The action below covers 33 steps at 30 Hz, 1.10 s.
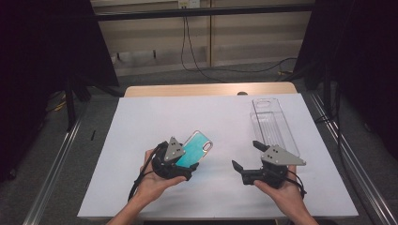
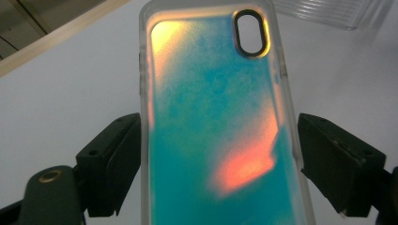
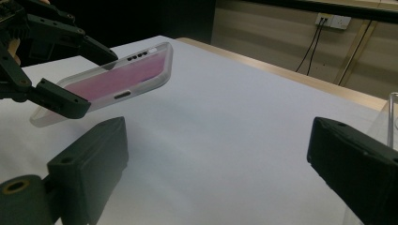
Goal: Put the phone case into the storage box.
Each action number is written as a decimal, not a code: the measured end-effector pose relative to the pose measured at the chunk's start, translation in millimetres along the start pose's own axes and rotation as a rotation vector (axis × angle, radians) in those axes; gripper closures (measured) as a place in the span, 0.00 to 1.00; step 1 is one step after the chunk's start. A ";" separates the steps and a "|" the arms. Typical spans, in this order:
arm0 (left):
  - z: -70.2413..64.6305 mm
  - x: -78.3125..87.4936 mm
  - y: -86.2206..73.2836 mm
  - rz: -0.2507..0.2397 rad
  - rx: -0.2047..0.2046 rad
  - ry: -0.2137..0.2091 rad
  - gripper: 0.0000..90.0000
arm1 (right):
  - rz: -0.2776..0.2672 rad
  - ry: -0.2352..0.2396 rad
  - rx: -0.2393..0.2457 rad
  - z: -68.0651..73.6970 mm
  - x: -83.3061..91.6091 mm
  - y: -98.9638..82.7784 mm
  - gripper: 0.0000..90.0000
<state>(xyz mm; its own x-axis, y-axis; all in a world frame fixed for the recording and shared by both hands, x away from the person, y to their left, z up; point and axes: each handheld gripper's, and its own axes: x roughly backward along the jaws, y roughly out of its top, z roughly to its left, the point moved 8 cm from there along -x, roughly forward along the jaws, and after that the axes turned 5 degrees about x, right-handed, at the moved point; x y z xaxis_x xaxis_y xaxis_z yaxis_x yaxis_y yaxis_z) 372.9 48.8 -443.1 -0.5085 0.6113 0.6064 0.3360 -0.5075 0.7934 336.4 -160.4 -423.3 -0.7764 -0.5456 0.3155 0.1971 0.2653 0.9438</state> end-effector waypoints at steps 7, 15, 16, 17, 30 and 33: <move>-6.9 -1.6 3.8 -0.003 -0.038 0.021 0.19 | -0.004 0.032 -0.006 4.9 -8.8 0.8 0.09; -9.7 -6.8 10.3 -0.027 -0.074 0.066 0.19 | -0.016 0.050 -0.002 11.5 -16.5 7.9 0.14; -10.8 -7.9 10.8 -0.031 -0.071 0.071 0.19 | -0.022 0.051 -0.004 11.8 -17.0 9.5 0.14; -11.7 -8.7 11.0 -0.033 -0.078 0.079 0.19 | -0.019 0.045 -0.004 11.8 -17.4 10.3 0.14; -19.7 -16.3 14.3 -0.054 -0.112 0.114 0.19 | 0.054 0.085 -0.057 10.7 -27.1 11.1 0.18; -20.7 -23.0 16.5 -0.057 -0.122 0.123 0.19 | 0.084 0.093 -0.072 9.3 -28.6 12.1 0.20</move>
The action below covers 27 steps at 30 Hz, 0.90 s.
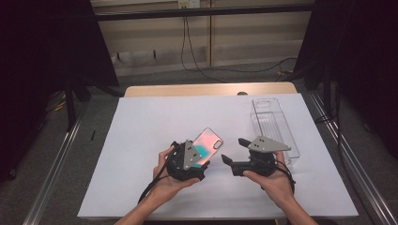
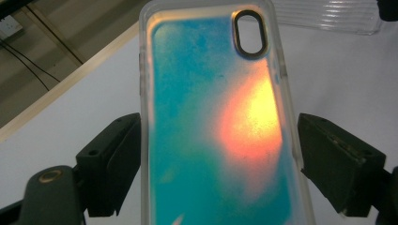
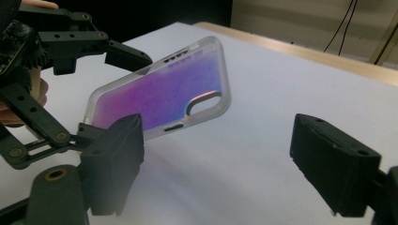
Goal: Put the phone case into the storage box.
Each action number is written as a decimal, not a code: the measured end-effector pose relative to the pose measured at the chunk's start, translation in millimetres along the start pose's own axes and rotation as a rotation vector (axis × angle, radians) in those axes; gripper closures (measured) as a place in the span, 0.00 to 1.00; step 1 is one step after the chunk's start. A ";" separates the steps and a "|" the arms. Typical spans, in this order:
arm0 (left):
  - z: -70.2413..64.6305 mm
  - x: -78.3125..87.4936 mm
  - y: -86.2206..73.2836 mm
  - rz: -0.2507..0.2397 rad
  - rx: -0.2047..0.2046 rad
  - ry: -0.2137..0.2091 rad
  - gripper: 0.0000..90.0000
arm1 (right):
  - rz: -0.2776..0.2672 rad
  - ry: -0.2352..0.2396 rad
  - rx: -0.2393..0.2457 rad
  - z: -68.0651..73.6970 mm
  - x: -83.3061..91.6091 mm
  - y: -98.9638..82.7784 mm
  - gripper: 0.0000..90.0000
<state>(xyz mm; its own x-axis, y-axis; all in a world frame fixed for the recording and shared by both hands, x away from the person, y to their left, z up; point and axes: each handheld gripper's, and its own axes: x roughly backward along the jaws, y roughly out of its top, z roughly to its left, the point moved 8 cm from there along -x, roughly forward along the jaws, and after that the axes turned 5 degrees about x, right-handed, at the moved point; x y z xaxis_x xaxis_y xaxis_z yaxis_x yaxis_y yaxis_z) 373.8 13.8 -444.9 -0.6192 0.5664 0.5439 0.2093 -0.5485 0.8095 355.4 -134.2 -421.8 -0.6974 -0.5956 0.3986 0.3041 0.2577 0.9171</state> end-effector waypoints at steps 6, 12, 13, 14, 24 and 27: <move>-1.7 -7.4 5.3 -0.027 -0.016 0.017 0.19 | 0.022 -0.020 -0.025 -7.8 -2.2 5.1 0.25; -1.2 -7.7 4.0 -0.034 -0.027 0.031 0.19 | 0.051 -0.029 -0.050 -11.1 -9.0 2.6 0.22; -1.4 -7.3 3.6 -0.035 -0.023 0.030 0.19 | 0.054 -0.027 -0.054 -10.8 -9.9 2.5 0.23; -1.5 -7.1 3.1 -0.036 -0.024 0.032 0.19 | 0.061 -0.022 -0.059 -10.3 -10.6 2.3 0.23; 0.6 -2.2 2.7 -0.059 -0.048 0.068 0.19 | 0.092 -0.010 -0.131 -6.4 -17.2 5.5 0.22; 2.3 -1.6 3.9 -0.065 -0.042 0.072 0.19 | 0.099 -0.010 -0.142 -6.4 -17.5 8.0 0.25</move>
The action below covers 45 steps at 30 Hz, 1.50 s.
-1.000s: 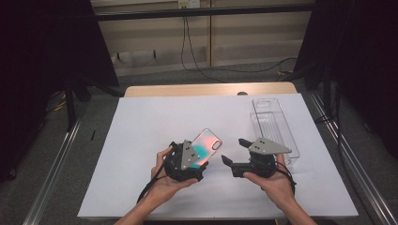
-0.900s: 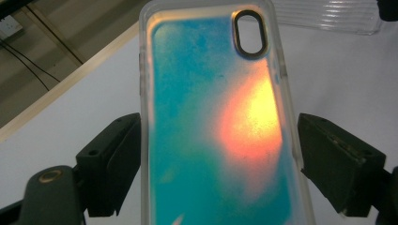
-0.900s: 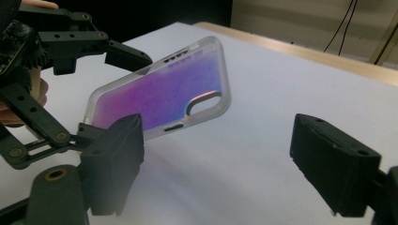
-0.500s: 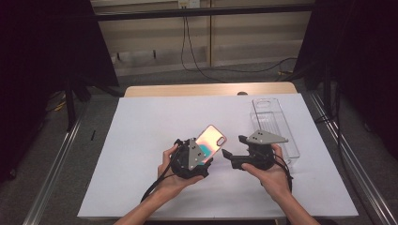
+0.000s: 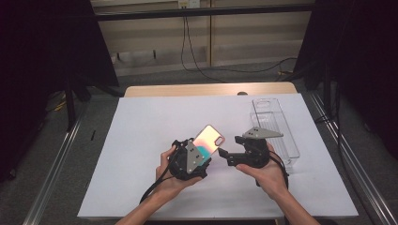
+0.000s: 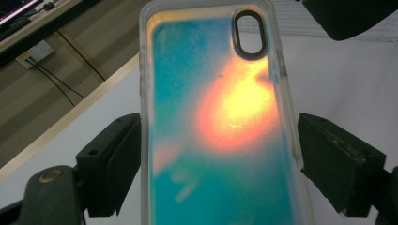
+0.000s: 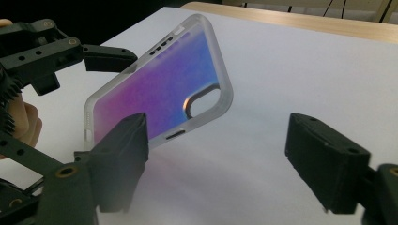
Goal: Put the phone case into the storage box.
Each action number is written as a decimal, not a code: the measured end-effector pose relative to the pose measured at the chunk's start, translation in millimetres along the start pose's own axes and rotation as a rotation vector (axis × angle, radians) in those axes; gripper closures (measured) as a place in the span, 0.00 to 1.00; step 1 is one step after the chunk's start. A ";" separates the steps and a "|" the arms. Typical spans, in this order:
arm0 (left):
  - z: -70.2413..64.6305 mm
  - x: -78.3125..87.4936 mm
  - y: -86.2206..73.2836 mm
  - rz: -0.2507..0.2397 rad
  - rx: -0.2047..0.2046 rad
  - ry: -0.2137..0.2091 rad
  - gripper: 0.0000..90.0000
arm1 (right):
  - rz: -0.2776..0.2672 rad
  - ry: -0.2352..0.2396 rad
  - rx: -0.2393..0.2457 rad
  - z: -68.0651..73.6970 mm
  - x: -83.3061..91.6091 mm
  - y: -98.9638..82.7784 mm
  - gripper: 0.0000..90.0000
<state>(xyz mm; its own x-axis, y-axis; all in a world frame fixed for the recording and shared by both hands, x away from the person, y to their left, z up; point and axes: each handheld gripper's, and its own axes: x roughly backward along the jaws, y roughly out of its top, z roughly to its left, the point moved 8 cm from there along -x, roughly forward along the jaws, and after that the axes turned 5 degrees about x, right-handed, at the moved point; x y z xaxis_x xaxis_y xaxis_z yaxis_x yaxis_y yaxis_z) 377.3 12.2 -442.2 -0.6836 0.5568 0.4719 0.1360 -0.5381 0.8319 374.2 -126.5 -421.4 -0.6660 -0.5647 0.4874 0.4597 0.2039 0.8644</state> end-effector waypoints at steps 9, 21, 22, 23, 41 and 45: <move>-3.5 1.0 -1.0 -0.007 -0.006 0.007 0.19 | 0.062 -0.002 -0.034 -1.2 -3.2 -0.3 0.35; -4.6 0.2 -1.7 -0.012 -0.005 0.017 0.19 | 0.121 0.006 -0.115 -3.5 -3.6 4.3 0.47; -4.1 0.2 -1.5 -0.014 -0.005 0.018 0.19 | 0.126 0.006 -0.120 -3.9 -4.0 4.1 0.47; -3.8 -0.1 -1.4 -0.015 -0.002 0.018 0.19 | 0.129 0.014 -0.127 -4.0 -4.2 3.9 0.49; -7.1 -3.4 -2.0 -0.013 -0.024 0.023 0.19 | 0.160 0.081 -0.256 -4.4 -11.3 5.9 0.73; -7.6 -4.1 -2.6 -0.007 -0.033 0.027 0.19 | 0.176 0.091 -0.269 -3.6 -14.6 4.8 0.74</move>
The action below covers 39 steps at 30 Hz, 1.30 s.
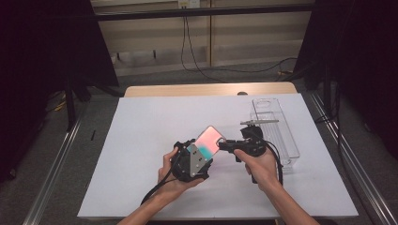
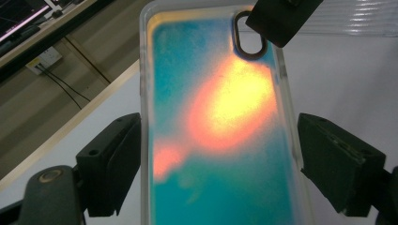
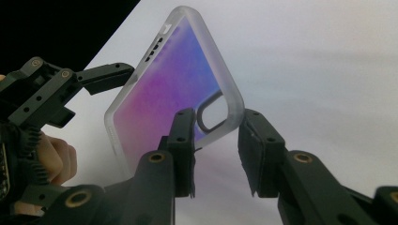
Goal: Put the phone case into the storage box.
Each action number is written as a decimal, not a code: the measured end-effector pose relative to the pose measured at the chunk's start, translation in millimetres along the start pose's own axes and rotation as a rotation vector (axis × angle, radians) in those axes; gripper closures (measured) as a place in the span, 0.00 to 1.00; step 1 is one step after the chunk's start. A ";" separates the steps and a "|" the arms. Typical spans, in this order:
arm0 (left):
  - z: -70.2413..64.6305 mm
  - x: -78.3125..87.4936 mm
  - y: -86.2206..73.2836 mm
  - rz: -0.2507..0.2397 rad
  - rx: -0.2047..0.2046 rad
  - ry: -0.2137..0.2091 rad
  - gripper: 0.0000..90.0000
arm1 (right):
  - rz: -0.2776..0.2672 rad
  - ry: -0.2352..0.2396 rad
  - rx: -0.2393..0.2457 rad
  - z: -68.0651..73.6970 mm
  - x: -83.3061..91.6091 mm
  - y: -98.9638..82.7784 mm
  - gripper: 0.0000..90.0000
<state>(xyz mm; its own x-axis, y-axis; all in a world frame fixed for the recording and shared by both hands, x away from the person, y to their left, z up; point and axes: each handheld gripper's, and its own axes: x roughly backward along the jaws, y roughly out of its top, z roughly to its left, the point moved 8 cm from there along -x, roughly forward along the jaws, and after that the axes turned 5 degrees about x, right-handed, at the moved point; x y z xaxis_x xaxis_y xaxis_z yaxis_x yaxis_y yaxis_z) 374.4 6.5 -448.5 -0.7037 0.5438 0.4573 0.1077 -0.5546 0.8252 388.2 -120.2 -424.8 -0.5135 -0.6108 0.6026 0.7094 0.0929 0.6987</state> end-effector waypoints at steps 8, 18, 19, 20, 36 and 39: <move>-0.5 -0.3 0.0 -0.003 -0.016 0.008 0.19 | 0.021 0.018 -0.042 -0.7 -5.4 0.7 0.75; -0.4 -2.5 -1.3 0.005 -0.014 0.014 0.19 | 0.036 0.033 -0.115 -2.2 -6.3 1.0 0.81; 0.0 -2.4 -1.0 0.006 -0.015 0.016 0.19 | 0.027 0.028 -0.124 -2.3 -6.3 1.5 0.81; 0.3 -2.8 -1.1 0.005 -0.014 0.015 0.19 | 0.023 0.026 -0.128 -2.3 -6.3 1.7 0.82; 3.7 -7.6 -5.0 0.015 -0.014 0.022 0.19 | -0.001 0.019 -0.208 -2.0 -9.7 2.7 0.87; 4.9 -8.6 -5.9 0.016 -0.008 0.026 0.19 | -0.009 0.025 -0.213 -0.9 -9.3 3.2 0.88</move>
<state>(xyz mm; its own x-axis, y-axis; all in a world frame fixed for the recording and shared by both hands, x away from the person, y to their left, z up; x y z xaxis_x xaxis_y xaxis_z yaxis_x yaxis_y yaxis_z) 383.2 8.2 -455.7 -0.7201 0.5184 0.4612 0.1132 -0.5680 0.8152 395.8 -114.9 -428.5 -0.5102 -0.6307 0.5847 0.7920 -0.0795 0.6053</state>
